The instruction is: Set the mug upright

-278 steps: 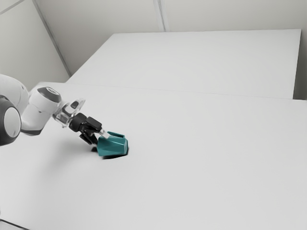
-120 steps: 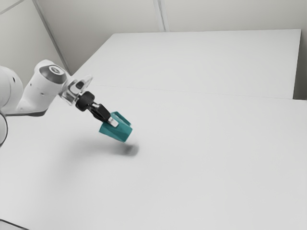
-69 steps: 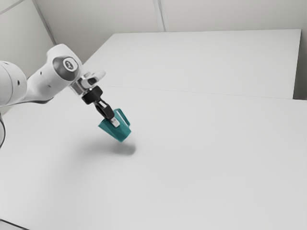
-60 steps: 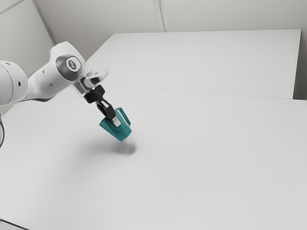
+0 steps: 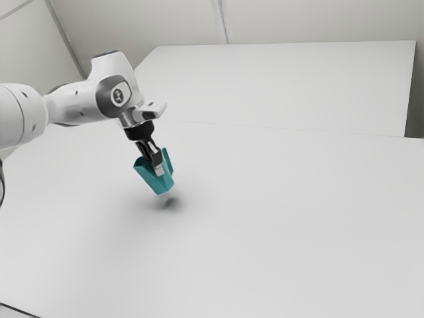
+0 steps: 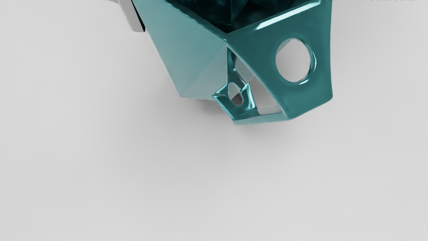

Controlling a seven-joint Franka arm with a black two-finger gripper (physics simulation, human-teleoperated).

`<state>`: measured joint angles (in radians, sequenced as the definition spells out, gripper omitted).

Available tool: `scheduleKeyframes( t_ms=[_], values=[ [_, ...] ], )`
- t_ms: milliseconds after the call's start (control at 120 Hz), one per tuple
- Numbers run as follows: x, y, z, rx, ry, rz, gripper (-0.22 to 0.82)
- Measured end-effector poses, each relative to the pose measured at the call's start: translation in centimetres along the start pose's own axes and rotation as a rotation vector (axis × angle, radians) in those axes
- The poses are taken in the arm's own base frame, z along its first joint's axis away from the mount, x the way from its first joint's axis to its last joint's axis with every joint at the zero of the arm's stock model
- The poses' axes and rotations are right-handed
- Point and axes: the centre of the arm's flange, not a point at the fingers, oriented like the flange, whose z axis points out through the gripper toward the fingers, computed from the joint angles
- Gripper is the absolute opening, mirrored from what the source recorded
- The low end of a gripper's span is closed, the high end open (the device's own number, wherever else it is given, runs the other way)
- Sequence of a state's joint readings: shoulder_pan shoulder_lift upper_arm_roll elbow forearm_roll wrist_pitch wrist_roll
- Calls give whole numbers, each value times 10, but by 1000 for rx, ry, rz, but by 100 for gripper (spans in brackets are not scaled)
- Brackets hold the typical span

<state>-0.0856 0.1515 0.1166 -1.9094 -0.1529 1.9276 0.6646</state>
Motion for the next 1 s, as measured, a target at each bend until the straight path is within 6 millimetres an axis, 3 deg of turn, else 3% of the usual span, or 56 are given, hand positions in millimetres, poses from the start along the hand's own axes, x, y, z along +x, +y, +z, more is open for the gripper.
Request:
scheduleKeyframes(
  t_ms=[125, 342, 1000],
  values=[
    [12, 17, -1, 86, -37, 27, -18],
    [23, 25, 0, 205, -75, 30, -18],
    [43, 15, 44, 270, -110, -63, -18]
  ],
)
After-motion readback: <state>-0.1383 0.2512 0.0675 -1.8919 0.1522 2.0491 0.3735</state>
